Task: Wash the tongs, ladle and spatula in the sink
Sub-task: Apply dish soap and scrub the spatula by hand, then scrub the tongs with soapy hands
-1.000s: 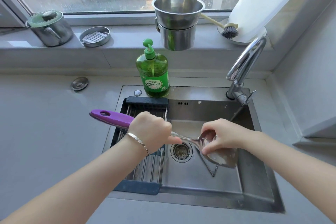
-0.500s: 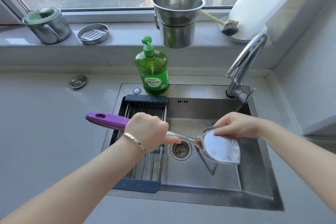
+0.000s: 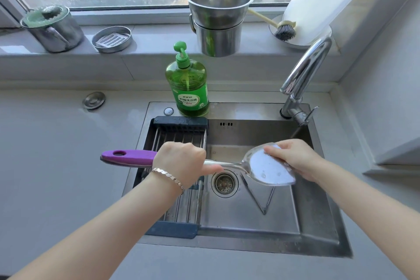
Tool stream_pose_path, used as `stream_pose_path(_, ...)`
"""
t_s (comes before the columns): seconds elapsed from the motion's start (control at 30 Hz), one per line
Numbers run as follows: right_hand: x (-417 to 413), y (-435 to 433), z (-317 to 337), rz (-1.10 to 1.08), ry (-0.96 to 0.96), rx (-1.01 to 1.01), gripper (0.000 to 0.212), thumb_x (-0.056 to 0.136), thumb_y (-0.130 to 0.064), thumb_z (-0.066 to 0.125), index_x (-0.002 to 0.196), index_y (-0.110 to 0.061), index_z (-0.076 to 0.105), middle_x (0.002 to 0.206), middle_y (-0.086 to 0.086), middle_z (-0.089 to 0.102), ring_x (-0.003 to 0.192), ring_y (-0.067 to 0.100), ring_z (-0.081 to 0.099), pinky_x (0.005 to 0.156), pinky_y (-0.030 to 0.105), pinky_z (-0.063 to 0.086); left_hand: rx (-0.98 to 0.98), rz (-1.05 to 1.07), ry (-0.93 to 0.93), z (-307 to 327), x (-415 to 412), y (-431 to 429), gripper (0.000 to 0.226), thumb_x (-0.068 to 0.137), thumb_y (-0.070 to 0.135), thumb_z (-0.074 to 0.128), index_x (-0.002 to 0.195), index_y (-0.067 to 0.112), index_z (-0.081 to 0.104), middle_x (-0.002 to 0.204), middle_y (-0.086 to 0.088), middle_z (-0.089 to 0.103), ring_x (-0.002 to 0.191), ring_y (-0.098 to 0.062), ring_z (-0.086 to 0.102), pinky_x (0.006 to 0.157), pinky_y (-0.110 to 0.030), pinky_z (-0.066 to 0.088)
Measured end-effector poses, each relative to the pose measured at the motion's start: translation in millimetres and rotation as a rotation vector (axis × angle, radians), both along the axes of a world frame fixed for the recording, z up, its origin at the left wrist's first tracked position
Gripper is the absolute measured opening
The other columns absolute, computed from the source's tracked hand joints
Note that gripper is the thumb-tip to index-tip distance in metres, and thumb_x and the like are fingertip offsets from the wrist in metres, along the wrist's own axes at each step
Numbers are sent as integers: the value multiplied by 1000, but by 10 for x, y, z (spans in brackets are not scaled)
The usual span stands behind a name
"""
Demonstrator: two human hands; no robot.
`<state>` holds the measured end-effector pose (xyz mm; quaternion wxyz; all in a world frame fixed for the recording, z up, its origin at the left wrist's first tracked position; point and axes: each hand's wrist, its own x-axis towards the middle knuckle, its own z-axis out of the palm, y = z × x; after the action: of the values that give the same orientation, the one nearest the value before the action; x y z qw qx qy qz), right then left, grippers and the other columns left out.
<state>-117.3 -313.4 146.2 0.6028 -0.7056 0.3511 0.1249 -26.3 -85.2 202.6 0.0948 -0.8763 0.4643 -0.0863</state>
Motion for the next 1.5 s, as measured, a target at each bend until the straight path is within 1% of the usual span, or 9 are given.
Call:
stream_pose_path(0.1, -91, 175, -179, -376, -33, 173, 11, 85, -13, 66, 82, -2, 67, 51, -3, 65, 42, 6, 58, 41, 13, 44, 112, 132, 210, -105, -54, -30, 63, 84, 72, 26, 55, 16, 26, 60, 4, 46, 65, -19, 52, 46, -20, 19)
stream_pose_path(0.27, -145, 536, -297, -824, -168, 571, 20, 82, 6, 63, 100, 0, 58, 85, 9, 64, 71, 17, 62, 55, 20, 56, 129, 207, 237, -205, -111, -180, 61, 86, 69, 27, 63, 14, 39, 77, 0, 62, 78, -21, 64, 52, -23, 32)
stream_pose_path(0.6, -308, 153, -493, -887, -6, 292, 20, 98, -22, 44, 100, -4, 53, 85, 9, 58, 71, 24, 61, 65, 34, 51, 352, 146, 303, -410, -235, -552, 58, 92, 61, 26, 87, 14, 60, 95, -2, 68, 90, -23, 65, 65, -26, 34)
stream_pose_path(0.77, -405, 137, -777, -924, 45, 326, 28, 85, -2, 64, 111, 5, 58, 99, 15, 62, 71, 22, 60, 60, 17, 53, 439, 147, 377, -627, -290, -895, 55, 93, 59, 29, 95, 14, 62, 100, -3, 69, 93, -24, 65, 67, -27, 36)
stream_pose_path(0.9, -428, -189, -1003, -968, 42, 405, 34, 97, -26, 46, 107, 6, 54, 100, 23, 60, 84, 33, 60, 70, 37, 54, 408, 366, 624, -990, -225, -1130, 55, 87, 66, 37, 82, 14, 56, 96, -3, 67, 90, -24, 65, 72, -27, 44)
stream_pose_path(1.07, -370, -496, -1449, -799, 116, 362, 42, 102, -27, 31, 84, 2, 55, 74, 18, 62, 47, 20, 64, 40, 19, 51, 54, 707, 1192, -1635, -210, -1226, 55, 88, 56, 47, 53, 15, 34, 36, 3, 46, 42, -19, 48, 50, -19, 41)
stream_pose_path(1.2, -310, -379, -1891, -451, 313, 189, 34, 95, 0, 41, 62, -3, 49, 43, 12, 52, 27, 13, 49, 32, 14, 38, -334, 940, 1588, -2187, -95, -1219, 42, 96, 28, 48, 59, 10, 42, 48, -3, 41, 24, -7, 37, 35, -12, 35)
stream_pose_path(1.37, -201, -122, -2414, 162, 521, -333, 16, 89, -14, 50, 90, -11, 66, 103, 15, 68, 101, 29, 64, 82, 30, 48, -394, 1085, 1582, -2772, 13, -1082, 43, 97, 24, 47, 57, 10, 42, 41, 0, 37, 22, -6, 35, 36, -10, 30)
stream_pose_path(1.5, -90, 16, -2708, 377, 625, -426, 33, 90, -28, 52, 116, -9, 59, 121, 11, 62, 114, 27, 58, 88, 29, 47, -334, 1061, 1529, -3091, 30, -956, 38, 91, 25, 58, 59, 10, 47, 43, -2, 41, 30, -11, 41, 42, -20, 41)
